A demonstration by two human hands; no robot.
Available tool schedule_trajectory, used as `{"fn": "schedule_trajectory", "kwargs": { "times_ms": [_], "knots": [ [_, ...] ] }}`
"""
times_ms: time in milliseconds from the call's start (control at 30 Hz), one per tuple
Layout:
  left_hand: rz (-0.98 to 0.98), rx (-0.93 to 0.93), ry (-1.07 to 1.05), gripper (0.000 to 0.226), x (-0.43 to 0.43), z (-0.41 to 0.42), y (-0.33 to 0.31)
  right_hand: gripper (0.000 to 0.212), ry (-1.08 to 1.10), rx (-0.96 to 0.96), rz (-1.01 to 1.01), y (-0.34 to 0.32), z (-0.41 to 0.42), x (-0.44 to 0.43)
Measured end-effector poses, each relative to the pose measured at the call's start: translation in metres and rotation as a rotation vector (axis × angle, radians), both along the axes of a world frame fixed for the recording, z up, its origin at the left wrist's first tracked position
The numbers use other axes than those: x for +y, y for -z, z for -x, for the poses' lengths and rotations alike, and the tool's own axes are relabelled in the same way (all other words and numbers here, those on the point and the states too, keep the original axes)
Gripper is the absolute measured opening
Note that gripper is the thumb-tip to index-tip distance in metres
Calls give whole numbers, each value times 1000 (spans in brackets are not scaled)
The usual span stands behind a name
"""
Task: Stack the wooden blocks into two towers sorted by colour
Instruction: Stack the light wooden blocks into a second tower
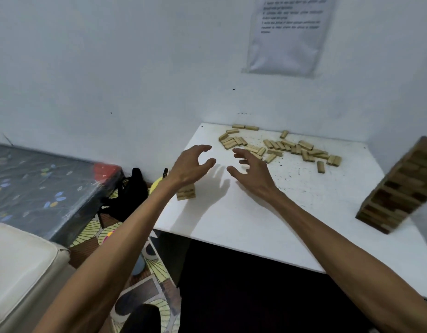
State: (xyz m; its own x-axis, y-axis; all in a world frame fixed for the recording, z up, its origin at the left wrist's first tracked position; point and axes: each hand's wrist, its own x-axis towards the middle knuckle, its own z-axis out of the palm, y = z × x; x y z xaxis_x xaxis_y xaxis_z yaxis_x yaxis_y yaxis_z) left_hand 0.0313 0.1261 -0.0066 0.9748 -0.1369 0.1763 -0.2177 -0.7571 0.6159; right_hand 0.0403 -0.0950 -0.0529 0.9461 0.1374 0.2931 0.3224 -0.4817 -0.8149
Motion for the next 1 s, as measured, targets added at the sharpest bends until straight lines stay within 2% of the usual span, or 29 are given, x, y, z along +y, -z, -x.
{"fn": "schedule_trajectory", "kwargs": {
  "times_ms": [233, 367, 567, 800, 1000],
  "knots": [
    [-91, 23, 70, 51, -65, -25, -6, 51, 125, -35, 232, -8, -10, -62],
    [-151, 51, 65, 50, -92, -44, 7, 44, 172, -18, 343, -6, -26, -89],
    [-163, 85, 54, 49, -122, -74, 37, 47, 221, 23, 486, 7, -44, -110],
    [-146, 21, -34, 45, -148, -103, 62, 58, 245, 18, 499, 22, -69, -121],
    [-144, -28, -113, 39, -159, -108, 70, 56, 276, -27, 549, 32, -83, -117]
  ]
}}
